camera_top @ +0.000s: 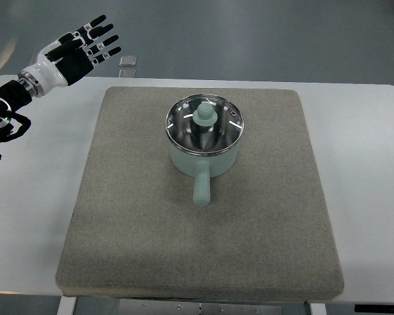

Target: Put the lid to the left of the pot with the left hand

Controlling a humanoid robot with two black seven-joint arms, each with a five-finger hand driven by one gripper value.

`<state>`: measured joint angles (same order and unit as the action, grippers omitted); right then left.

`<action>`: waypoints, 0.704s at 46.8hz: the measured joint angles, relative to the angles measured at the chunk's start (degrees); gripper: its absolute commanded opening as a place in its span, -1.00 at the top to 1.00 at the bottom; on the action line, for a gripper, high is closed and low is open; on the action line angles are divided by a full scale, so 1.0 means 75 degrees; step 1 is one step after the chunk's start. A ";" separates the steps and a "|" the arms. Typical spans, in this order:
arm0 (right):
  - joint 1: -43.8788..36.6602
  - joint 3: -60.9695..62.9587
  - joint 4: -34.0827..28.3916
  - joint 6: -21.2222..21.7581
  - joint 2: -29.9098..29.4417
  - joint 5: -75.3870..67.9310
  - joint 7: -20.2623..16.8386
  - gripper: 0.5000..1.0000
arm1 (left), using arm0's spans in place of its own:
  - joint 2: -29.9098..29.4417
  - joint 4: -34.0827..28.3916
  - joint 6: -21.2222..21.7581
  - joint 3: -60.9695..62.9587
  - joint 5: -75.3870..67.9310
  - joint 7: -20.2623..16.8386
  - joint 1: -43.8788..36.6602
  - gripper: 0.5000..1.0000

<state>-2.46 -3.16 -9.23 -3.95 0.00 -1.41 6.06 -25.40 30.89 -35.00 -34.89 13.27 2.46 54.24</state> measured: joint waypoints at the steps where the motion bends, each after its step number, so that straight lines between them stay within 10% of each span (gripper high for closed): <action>1: 0.0000 0.0000 0.0000 0.0000 0.0000 0.0000 0.0000 -0.69 | 0.0000 0.0000 0.0000 0.0000 0.0000 0.0000 0.0000 -0.99; 33: 0.0002 0.0000 0.0000 0.0000 0.0000 0.0000 0.0000 -0.69 | -0.0041 0.0016 0.0000 0.0019 -0.0001 0.0011 0.0021 -0.99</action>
<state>-2.45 -3.16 -9.23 -3.95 0.00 -1.41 6.06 -25.71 31.01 -35.00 -34.75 13.27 2.54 54.40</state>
